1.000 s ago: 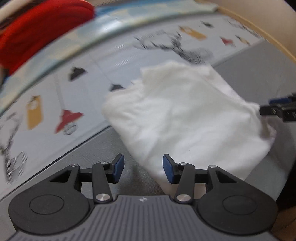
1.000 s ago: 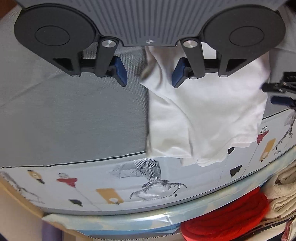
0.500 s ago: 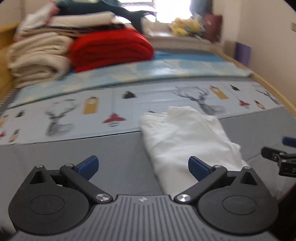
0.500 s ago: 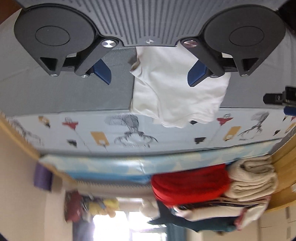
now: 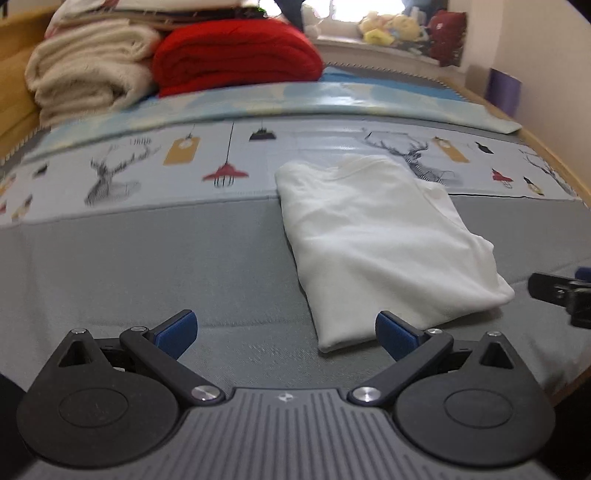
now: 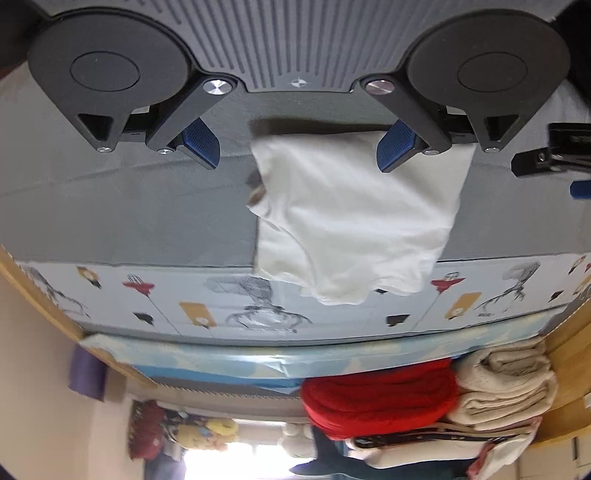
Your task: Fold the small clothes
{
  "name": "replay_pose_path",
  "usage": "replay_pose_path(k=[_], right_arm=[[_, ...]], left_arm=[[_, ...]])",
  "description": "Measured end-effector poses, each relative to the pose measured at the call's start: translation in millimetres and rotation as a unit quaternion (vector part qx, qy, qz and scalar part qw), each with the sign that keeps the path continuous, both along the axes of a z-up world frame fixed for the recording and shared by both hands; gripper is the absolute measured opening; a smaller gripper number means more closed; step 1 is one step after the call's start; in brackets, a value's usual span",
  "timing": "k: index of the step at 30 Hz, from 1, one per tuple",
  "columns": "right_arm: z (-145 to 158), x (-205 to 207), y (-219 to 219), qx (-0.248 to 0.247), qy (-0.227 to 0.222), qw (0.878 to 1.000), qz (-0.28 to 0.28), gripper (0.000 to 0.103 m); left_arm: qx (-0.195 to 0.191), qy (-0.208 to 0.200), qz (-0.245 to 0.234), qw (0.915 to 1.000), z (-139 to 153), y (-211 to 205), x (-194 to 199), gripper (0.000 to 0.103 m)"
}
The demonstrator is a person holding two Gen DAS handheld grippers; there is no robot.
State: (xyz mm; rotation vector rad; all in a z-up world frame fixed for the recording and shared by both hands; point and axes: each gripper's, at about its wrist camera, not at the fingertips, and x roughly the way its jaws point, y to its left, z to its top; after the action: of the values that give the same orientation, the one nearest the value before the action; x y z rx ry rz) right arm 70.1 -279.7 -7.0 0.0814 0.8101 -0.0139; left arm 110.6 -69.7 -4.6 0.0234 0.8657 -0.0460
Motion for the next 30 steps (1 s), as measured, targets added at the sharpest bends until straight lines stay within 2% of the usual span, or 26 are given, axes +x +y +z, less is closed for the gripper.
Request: replay_pose_path(k=[3, 5, 9, 30], right_arm=[[1.8, -0.6, -6.7, 0.021, 0.001, 1.0, -0.012, 0.093], [-0.2, -1.9, -6.4, 0.02, 0.001, 1.0, -0.012, 0.093], [-6.8, 1.3, -2.0, 0.014, 0.014, 1.0, -0.009, 0.093], [-3.9, 4.1, 23.1, -0.021, -0.006, 0.999, 0.048, 0.093]], left_arm=[[-0.025, 0.03, 0.003, 0.9992, -8.1, -1.3, 4.1, 0.103], [-0.021, 0.036, 0.005, 0.9991, -10.9, -1.7, 4.0, 0.103], [-0.017, 0.028, 0.002, 0.9995, -11.7, -7.7, 6.2, 0.103], [-0.029, 0.007, 0.0, 0.9996, -5.8, -8.2, 6.4, 0.103]])
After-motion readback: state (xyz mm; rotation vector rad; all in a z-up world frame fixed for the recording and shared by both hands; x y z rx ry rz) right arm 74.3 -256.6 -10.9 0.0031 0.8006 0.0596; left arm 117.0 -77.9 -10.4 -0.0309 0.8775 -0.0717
